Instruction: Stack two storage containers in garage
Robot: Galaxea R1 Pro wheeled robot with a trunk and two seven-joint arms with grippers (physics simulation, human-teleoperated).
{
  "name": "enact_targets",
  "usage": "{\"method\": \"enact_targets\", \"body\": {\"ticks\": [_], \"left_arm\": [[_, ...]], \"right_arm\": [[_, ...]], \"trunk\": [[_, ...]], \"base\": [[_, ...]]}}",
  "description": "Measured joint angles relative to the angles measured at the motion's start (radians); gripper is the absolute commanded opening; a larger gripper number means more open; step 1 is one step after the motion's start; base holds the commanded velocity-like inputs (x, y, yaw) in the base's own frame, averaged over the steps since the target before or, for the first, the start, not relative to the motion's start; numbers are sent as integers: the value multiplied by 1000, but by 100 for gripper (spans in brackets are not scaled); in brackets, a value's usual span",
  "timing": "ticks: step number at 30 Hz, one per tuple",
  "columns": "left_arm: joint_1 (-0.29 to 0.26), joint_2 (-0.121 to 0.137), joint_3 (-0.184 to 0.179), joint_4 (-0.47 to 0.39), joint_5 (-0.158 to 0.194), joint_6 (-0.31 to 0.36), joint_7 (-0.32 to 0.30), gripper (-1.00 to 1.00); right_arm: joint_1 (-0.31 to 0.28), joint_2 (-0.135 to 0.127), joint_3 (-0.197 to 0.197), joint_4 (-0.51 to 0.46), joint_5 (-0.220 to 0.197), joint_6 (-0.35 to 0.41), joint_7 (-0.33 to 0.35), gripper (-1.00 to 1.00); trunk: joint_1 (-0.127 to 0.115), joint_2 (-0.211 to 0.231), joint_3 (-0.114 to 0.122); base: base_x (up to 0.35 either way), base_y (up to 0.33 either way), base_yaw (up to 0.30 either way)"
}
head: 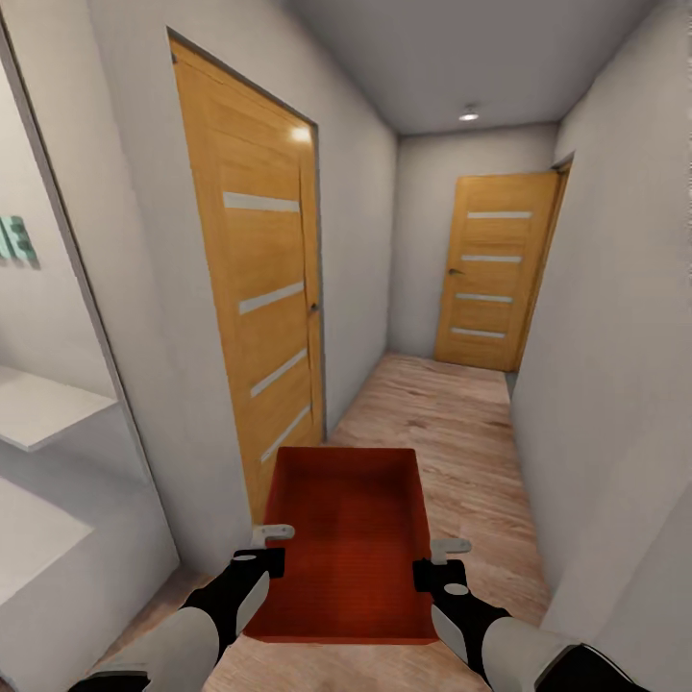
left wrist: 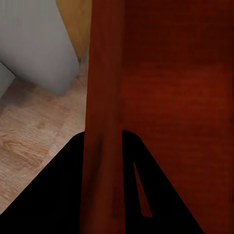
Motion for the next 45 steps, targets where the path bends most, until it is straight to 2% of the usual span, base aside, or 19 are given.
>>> {"method": "enact_targets", "body": {"ticks": [28, 45], "left_arm": [[0, 0, -1, 0, 1, 0, 0, -100], [0, 0, 0, 0, 1, 0, 0, -100]], "right_arm": [[0, 0, 2, 0, -2, 0, 0, -100], [0, 0, 1, 0, -1, 1, 0, -100]], "trunk": [[0, 0, 0], [0, 0, 0]], "base": [[324, 0, -19], [324, 0, -271]]}}
